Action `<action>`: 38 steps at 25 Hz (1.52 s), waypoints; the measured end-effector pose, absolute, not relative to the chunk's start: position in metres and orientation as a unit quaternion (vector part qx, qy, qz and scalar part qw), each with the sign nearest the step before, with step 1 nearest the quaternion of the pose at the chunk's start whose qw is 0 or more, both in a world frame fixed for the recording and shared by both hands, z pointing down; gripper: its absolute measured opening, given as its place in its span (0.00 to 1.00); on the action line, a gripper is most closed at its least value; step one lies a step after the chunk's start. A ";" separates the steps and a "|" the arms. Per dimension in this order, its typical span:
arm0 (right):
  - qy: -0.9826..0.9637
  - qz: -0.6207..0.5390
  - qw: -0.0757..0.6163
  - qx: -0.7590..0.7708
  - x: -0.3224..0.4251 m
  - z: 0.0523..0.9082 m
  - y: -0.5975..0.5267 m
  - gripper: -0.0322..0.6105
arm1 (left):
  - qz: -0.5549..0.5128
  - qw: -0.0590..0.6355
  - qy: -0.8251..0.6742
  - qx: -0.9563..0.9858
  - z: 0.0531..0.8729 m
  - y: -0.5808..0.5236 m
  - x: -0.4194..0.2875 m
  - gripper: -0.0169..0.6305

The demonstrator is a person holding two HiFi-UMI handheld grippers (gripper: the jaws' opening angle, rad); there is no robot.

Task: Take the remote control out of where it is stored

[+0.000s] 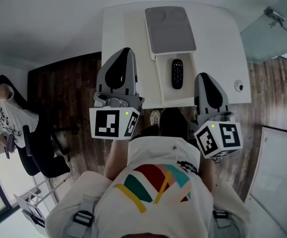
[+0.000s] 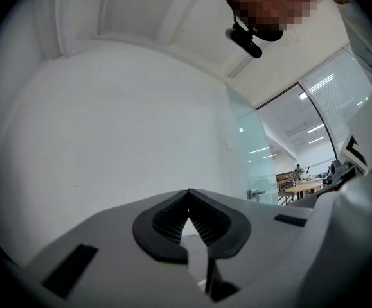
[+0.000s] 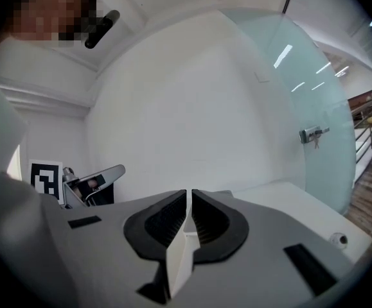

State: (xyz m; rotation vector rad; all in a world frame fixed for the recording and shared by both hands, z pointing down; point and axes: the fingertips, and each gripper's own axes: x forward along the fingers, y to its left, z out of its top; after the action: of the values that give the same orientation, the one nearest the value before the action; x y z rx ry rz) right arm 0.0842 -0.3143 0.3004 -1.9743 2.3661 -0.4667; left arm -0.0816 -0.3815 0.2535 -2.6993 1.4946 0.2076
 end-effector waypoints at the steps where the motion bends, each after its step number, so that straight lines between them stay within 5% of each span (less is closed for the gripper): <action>1: 0.760 -0.156 0.013 -0.630 0.084 0.301 -0.317 0.06 | 0.067 0.020 0.484 -0.872 0.255 -0.385 -0.081 0.04; 9: 0.773 -0.169 0.018 -0.611 0.090 0.299 -0.360 0.07 | 0.033 0.002 0.495 -0.869 0.276 -0.418 -0.077 0.04; 13: 0.783 -0.191 0.010 -0.592 0.084 0.322 -0.380 0.53 | 0.015 -0.018 0.493 -0.870 0.301 -0.434 -0.068 0.04; 17: 0.777 -0.217 -0.034 -0.591 0.083 0.356 -0.391 0.64 | -0.004 -0.023 0.477 -0.878 0.323 -0.443 -0.049 0.04; 38: 0.668 -0.440 -0.210 -0.562 0.076 0.541 -0.402 0.64 | -0.085 -0.110 0.448 -0.883 0.446 -0.457 -0.012 0.04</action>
State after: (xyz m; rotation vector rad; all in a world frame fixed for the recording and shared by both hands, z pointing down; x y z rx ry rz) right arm 0.0764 -0.4017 0.5406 -2.0491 2.4367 -1.6054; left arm -0.0124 -0.4565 0.4460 -2.9868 1.5160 -0.2888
